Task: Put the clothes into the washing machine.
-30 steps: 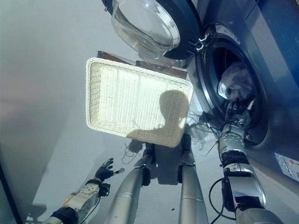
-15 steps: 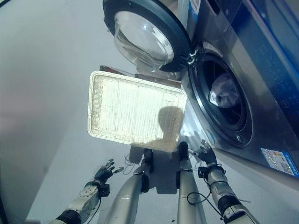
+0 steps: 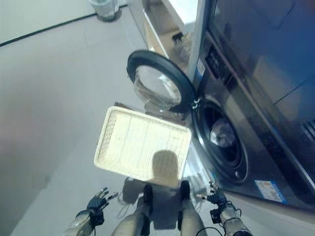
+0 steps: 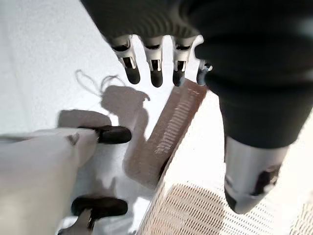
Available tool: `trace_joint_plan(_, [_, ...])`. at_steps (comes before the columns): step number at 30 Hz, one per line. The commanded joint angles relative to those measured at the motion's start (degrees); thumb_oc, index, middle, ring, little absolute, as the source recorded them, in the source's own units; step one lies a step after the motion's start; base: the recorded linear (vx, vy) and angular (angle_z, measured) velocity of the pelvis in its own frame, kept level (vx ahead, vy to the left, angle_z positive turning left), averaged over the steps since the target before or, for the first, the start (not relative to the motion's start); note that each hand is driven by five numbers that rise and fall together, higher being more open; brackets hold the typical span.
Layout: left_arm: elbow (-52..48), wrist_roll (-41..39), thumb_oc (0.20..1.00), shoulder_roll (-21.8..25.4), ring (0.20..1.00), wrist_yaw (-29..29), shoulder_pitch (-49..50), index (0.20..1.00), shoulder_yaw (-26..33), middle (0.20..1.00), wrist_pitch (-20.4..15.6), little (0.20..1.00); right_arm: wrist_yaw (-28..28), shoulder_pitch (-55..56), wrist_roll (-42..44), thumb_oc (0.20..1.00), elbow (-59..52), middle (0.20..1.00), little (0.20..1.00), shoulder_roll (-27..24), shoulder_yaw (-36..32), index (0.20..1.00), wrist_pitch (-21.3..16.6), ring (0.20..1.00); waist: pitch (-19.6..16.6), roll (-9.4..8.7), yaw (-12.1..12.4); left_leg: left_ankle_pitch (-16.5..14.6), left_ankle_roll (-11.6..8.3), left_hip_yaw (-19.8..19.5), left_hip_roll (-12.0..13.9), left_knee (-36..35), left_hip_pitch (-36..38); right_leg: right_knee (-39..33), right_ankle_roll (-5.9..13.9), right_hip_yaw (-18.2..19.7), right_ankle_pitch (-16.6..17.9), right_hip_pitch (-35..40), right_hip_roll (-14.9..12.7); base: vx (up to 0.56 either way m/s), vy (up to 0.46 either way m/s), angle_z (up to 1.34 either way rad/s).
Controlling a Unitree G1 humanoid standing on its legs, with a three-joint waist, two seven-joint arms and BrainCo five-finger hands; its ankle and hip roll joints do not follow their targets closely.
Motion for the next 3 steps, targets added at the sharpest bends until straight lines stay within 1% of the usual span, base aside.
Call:
trace_joint_plan(1, [3.0,5.7,1.0,-1.7,1.0,-4.8,2.5,1.0,0.3,1.0,1.1,1.0,1.6,3.1,-4.9,1.0,0.4,1.0,1.0,-0.7,0.7,1.0,0.7,1.0,-6.3,0.23,1.8,-7.0,-2.12,0.5,-3.1,5.7,0.2,2.5,3.13,-3.3,-3.0,0.8,0.9,0.16,-0.044,0.13])
trace_joint_plan(2, [3.5,6.7,1.0,-1.9,1.0,-5.2,2.8,1.0,0.2,1.0,1.2,1.0,1.9,3.5,-4.7,1.0,0.6,1.0,1.0,-0.5,0.7,1.0,1.4,1.0,-7.3,0.08,1.8,-7.3,-2.03,0.5,-3.0,5.7,1.1,2.4,3.03,-3.3,-3.3,1.8,1.0,0.1,-0.03,0.05])
trace_joint_plan(3, [3.5,6.7,1.0,-1.9,1.0,-5.2,2.8,1.0,0.2,1.0,1.2,1.0,1.9,3.5,-4.7,1.0,0.6,1.0,1.0,-0.5,0.7,1.0,1.4,1.0,-7.3,0.08,1.8,-7.3,-2.03,0.5,-3.0,5.7,1.1,2.4,3.03,-3.3,-3.3,1.8,1.0,0.06,-0.025,0.0])
